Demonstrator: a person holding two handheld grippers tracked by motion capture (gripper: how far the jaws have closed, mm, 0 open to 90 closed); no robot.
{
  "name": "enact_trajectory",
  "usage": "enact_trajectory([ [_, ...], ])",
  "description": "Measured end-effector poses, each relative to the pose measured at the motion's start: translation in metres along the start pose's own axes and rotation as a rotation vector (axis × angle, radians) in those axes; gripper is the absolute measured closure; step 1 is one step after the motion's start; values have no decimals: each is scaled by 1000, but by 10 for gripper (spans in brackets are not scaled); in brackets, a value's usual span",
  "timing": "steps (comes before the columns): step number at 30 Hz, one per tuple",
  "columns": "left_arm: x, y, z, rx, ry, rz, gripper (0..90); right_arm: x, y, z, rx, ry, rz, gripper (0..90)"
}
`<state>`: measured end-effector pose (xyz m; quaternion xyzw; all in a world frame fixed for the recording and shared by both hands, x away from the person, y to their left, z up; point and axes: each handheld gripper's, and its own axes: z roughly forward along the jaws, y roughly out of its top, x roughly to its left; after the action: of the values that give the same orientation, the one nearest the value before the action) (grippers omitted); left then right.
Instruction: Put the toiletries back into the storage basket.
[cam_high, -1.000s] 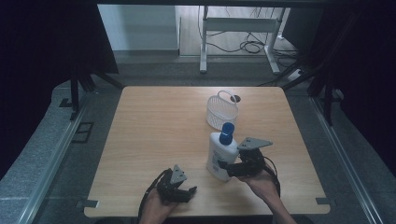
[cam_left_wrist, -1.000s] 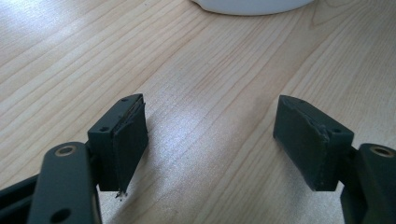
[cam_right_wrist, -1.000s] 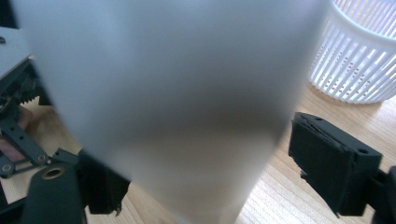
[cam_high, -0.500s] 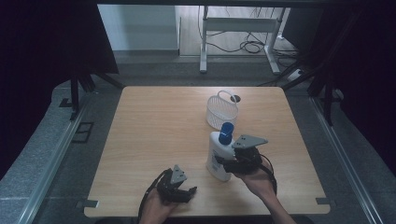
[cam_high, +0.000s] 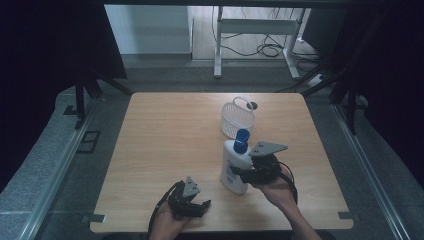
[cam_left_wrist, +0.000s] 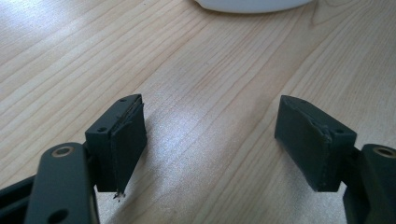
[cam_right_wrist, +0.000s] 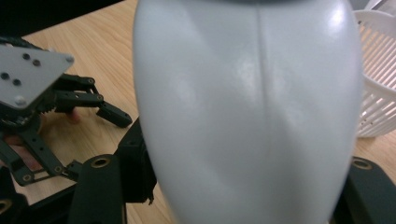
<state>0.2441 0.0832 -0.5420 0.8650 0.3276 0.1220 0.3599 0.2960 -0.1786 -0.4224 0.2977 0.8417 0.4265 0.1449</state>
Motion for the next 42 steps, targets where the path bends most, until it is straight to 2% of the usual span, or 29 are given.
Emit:
enact_trajectory([
  [20,0,0,0,2,2,2,236,-23,33,-11,-48,-5,-10,373],
  [32,0,0,0,3,3,1,233,-43,43,-9,-52,-8,6,373],
  [42,-1,1,1,3,3,0,227,-54,60,-12,-85,-17,1,373],
])
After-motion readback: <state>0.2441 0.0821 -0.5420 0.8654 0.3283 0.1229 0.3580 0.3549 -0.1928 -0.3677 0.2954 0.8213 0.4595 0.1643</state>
